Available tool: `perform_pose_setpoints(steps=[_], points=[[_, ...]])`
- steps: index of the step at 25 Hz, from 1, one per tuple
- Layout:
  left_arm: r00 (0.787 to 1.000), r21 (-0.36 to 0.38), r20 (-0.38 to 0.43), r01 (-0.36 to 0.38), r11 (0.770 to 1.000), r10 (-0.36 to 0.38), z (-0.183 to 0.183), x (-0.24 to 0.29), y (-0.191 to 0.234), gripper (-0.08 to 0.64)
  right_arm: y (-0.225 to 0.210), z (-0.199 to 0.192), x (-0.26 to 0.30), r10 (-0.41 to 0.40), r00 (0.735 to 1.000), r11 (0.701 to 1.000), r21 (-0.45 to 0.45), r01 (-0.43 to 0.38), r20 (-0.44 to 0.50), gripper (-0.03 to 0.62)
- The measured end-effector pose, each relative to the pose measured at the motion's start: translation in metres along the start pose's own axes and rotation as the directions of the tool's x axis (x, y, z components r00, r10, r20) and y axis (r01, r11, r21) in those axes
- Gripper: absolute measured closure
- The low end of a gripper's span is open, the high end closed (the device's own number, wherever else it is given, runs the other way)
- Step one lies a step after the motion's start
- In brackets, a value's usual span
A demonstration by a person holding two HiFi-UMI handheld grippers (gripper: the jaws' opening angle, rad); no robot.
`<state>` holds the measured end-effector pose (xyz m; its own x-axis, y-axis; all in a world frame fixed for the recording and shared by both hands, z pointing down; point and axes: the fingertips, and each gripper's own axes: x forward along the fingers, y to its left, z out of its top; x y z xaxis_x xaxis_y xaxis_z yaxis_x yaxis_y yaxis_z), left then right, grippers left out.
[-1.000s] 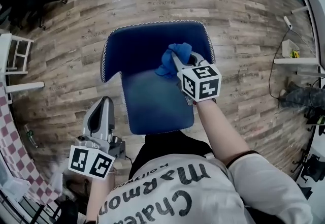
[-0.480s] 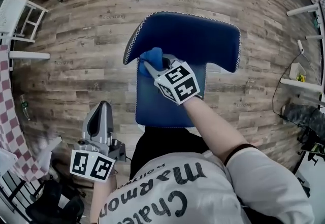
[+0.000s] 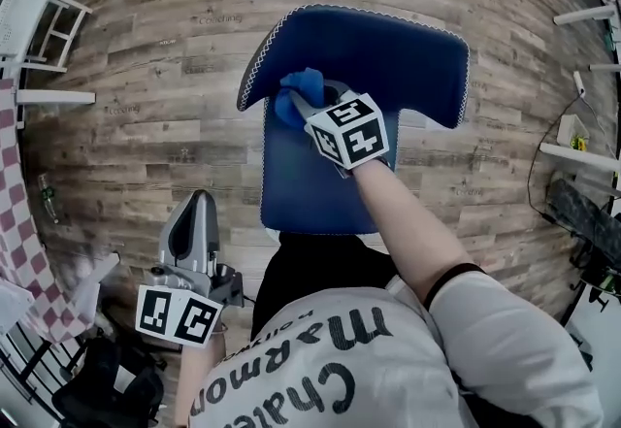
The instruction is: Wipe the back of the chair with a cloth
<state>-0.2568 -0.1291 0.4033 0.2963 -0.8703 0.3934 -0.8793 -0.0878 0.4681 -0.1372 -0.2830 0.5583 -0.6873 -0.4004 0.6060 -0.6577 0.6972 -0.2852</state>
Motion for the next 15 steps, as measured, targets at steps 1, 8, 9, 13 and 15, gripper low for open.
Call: perform_pose_setpoints(steps=[1,8,9,13,15], points=[[1.000,0.000,-0.004,0.005,1.000,-0.005,-0.001,0.002,-0.001,0.552,-0.009,-0.002,-0.005,-0.022,1.000,1.000,0.017,0.022,0.003,0.526],[0.995,0.022,-0.031,0.092,0.996,-0.091,-0.001,0.029,-0.022,0.552,-0.065,-0.024,-0.050,-0.171,0.985,0.976,0.136,0.167,0.011,0.526],[0.993,0.028,-0.037,0.110,0.994,-0.109,-0.001,0.034,-0.028,0.552,-0.073,-0.027,-0.058,-0.195,0.981,0.970,0.151,0.191,0.012,0.526],[0.984,0.048,-0.065,0.172,0.984,-0.169,-0.003,0.050,-0.048,0.552,-0.110,-0.042,-0.096,-0.299,0.954,0.929,0.234,0.286,0.024,0.526],[0.978,0.055,-0.081,0.197,0.979,-0.193,-0.006,0.055,-0.055,0.552,-0.127,-0.050,-0.116,-0.355,0.934,0.899,0.286,0.331,0.033,0.526]])
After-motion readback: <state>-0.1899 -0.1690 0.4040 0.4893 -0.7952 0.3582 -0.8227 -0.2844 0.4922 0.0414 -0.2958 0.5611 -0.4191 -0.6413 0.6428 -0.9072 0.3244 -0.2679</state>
